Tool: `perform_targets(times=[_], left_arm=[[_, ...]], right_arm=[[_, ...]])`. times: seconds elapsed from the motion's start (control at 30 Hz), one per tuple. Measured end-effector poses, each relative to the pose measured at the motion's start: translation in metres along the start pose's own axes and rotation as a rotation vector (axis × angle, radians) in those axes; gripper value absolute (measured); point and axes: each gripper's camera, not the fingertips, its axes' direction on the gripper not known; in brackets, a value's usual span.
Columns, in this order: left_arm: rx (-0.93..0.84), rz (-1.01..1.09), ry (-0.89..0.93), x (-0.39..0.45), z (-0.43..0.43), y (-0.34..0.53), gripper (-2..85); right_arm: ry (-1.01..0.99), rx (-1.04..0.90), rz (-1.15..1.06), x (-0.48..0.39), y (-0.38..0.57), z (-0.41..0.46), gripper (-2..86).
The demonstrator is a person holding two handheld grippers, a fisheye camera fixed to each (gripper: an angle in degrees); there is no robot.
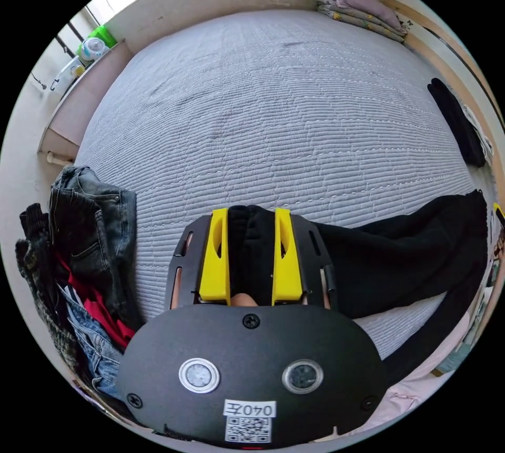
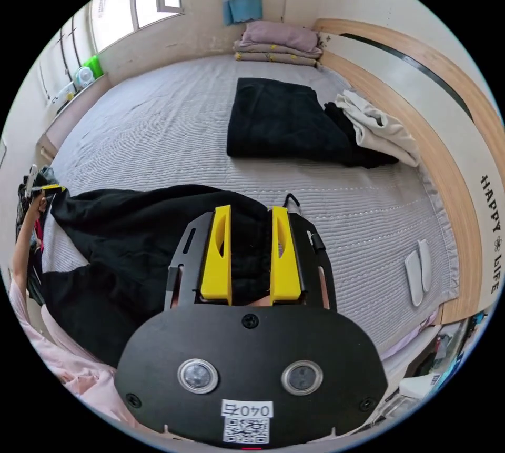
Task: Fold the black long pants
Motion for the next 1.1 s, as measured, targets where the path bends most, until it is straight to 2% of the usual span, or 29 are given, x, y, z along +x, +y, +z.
perform_targets(times=[0.07, 0.13, 0.2, 0.27, 0.37, 0.5, 0.63, 0.73, 0.93, 1.0, 1.1], left_arm=[[-0.035, -0.001, -0.017, 0.011, 0.015, -0.004, 8.8], [0.0, 0.028, -0.055, 0.024, 0.018, 0.0, 6.7], [0.023, 0.028, -0.112, 0.031, 0.017, 0.005, 4.2], [0.044, 0.03, -0.14, 0.035, 0.013, 0.014, 2.8], [0.147, -0.023, -0.09, 0.025, -0.012, 0.041, 1.8], [0.308, -0.108, 0.015, -0.01, -0.072, 0.082, 0.8], [0.427, -0.241, 0.134, -0.048, -0.117, 0.088, 0.5], [0.39, -0.272, 0.098, -0.049, -0.103, 0.057, 0.6], [0.101, -0.279, -0.069, -0.006, 0.038, -0.035, 1.2], [0.074, -0.264, -0.148, 0.01, 0.066, -0.045, 1.3], [0.112, -0.165, -0.274, 0.035, 0.074, -0.056, 2.3]], right_arm=[[-0.041, -0.037, 0.058, 0.025, -0.008, 0.026, 11.5], [-0.05, -0.093, 0.117, 0.045, -0.015, 0.056, 11.7], [-0.056, -0.252, 0.183, 0.065, -0.018, 0.103, 12.7], [-0.085, -0.281, 0.218, 0.075, -0.014, 0.118, 12.1], [-0.114, -0.225, 0.165, 0.081, -0.003, 0.106, 9.7], [-0.172, -0.036, 0.07, 0.09, 0.02, 0.05, 6.3], [-0.225, 0.118, 0.084, 0.111, 0.024, 0.007, 6.1], [-0.28, 0.185, 0.101, 0.126, 0.01, 0.007, 6.1], [-0.106, -0.05, 0.099, 0.106, -0.041, 0.134, 6.2], [-0.012, -0.101, 0.073, 0.095, -0.045, 0.165, 6.3], [-0.006, -0.054, 0.075, 0.095, -0.042, 0.162, 6.4]])
